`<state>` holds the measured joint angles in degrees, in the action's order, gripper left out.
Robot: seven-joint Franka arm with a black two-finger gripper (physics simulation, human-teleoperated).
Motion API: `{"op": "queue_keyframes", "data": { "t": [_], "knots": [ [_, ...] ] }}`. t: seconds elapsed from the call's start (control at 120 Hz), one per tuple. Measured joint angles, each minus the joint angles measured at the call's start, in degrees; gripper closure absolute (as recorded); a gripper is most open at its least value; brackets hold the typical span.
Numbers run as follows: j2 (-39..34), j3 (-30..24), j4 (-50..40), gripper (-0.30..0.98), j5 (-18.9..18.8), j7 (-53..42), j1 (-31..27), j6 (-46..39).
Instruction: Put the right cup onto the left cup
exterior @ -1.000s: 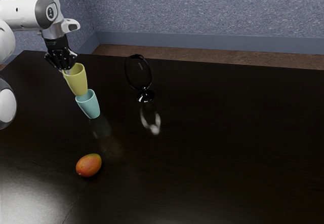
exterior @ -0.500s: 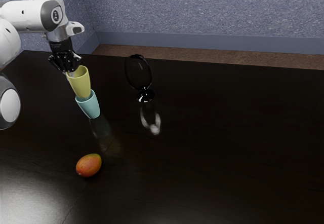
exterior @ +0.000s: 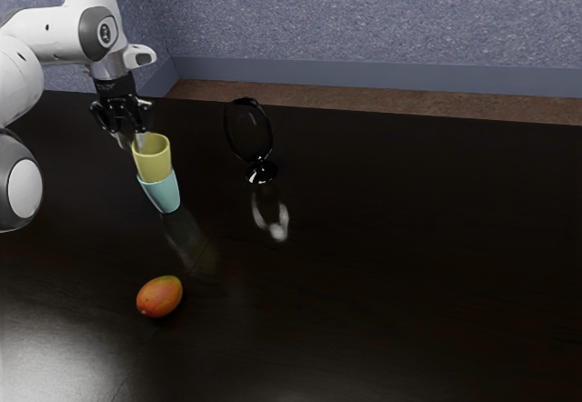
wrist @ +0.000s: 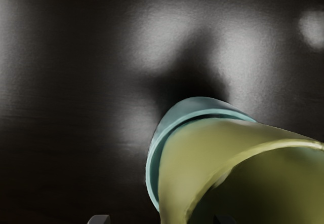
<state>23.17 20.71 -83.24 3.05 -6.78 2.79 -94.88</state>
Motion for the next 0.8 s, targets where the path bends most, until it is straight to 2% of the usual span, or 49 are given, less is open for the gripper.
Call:
{"op": "queue_keyframes", "data": {
  "t": [0.125, 0.283, 0.492, 0.8],
  "knots": [
    [-0.55, 0.03, -0.03, 0.25, 0.52, -0.08, -0.13, -0.1],
    [-5.6, -0.87, -0.76, 0.12, 0.7, -0.15, 0.02, 0.37],
    [-11.85, -5.74, -0.89, 0.04, 0.38, -0.14, 0.1, 3.37],
    [-19.85, -14.44, -0.95, 0.01, 0.0, 1.36, 0.2, 7.68]
  ]
}}
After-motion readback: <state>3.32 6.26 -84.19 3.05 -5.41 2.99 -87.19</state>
